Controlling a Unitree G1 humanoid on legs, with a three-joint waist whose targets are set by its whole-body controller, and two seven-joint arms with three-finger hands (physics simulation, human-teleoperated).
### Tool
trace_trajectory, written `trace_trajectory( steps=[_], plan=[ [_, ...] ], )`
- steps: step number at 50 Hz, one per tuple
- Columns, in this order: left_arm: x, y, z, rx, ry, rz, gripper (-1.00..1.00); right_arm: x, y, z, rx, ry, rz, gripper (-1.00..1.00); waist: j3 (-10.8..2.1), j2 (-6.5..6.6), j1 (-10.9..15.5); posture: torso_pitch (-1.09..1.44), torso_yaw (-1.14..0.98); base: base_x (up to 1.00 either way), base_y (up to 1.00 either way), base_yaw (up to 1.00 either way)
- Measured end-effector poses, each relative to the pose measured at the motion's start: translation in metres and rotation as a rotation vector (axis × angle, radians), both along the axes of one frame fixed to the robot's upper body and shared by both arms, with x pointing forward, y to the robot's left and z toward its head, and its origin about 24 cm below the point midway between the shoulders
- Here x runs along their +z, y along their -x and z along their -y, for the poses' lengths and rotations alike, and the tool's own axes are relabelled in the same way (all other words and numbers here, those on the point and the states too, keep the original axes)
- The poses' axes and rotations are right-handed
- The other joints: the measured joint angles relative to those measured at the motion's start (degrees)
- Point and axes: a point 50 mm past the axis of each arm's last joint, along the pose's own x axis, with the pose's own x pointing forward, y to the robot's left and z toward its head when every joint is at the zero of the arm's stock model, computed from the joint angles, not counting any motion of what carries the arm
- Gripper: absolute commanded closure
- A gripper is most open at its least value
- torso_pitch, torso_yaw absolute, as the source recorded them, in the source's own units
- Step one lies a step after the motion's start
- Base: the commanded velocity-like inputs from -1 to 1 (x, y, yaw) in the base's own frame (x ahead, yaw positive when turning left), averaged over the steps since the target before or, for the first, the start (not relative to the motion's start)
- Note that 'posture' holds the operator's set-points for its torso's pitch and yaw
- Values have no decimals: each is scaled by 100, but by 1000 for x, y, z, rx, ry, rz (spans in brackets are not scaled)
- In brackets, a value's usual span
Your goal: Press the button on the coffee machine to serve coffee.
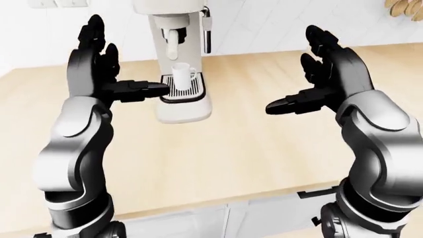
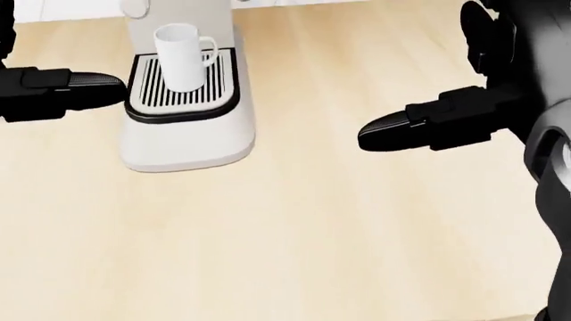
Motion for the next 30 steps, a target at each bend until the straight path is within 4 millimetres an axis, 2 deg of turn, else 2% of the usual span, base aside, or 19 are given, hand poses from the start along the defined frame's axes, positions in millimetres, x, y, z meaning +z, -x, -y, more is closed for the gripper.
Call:
trace_trajectory(
  steps=[3, 5, 6, 7, 9, 11, 13, 17, 23, 26, 29, 30],
  plan=[
    [3, 1, 2, -11, -5, 16, -100, 2, 0, 1, -12, 1, 12, -100, 45, -224, 20, 0, 0, 0, -41, 0],
    [3, 1, 2, -11, -5, 16, -100, 3, 0, 0, -10, 3, 13, -100, 20, -451, 29, 0, 0, 0, -42, 0],
    [2, 0, 3, -15, -1, 13, -100, 2, -1, 1, -13, 5, 11, -100, 6, -468, 20, 0, 0, 0, -40, 0],
    [-2, -2, 6, -25, 1, -3, -100, 0, -1, 3, -20, 2, 0, -100, 61, -401, -37, 0, 0, 0, -41, 0],
    [-8, -4, 10, -49, -3, -40, -100, -5, -2, 6, -40, -5, -31, -100, 136, -423, -78, 0, 0, 0, -41, 0],
    [-9, -3, 11, -57, -4, -50, -100, -4, -2, 7, -46, -7, -35, -100, 108, -390, -42, 0, 0, 0, -9, 0],
    [-6, -1, 7, -43, -3, -33, -100, -1, -1, 3, -33, 3, -9, -100, 180, -364, -17, 0, 0, 0, 0, 0],
    [-4, 0, 5, -22, -2, -11, -100, -4, -4, -1, -18, 19, -3, -100, 235, -340, 19, 0, 0, 0, 0, 0],
    [-5, 0, 9, -50, -6, -11, -100, -10, -7, 2, -42, 16, -38, -100, 328, -240, -79, 0, 0, 0, 0, 0],
    [-7, -3, 10, -50, -5, -20, -100, -11, -7, 3, -48, 15, -42, -100, 335, -128, -114, 0, 0, 0, 0, 0],
    [-9, -5, 8, -39, -3, -24, -100, -9, -7, 2, -43, 19, -28, -100, 230, 117, -145, 0, 0, 0, 0, 0],
    [-9, -5, 7, -33, -3, -23, -100, -9, -7, 1, -37, 18, -24, -100, 214, 76, -128, 0, 0, 0, 0, 0]
  ],
)
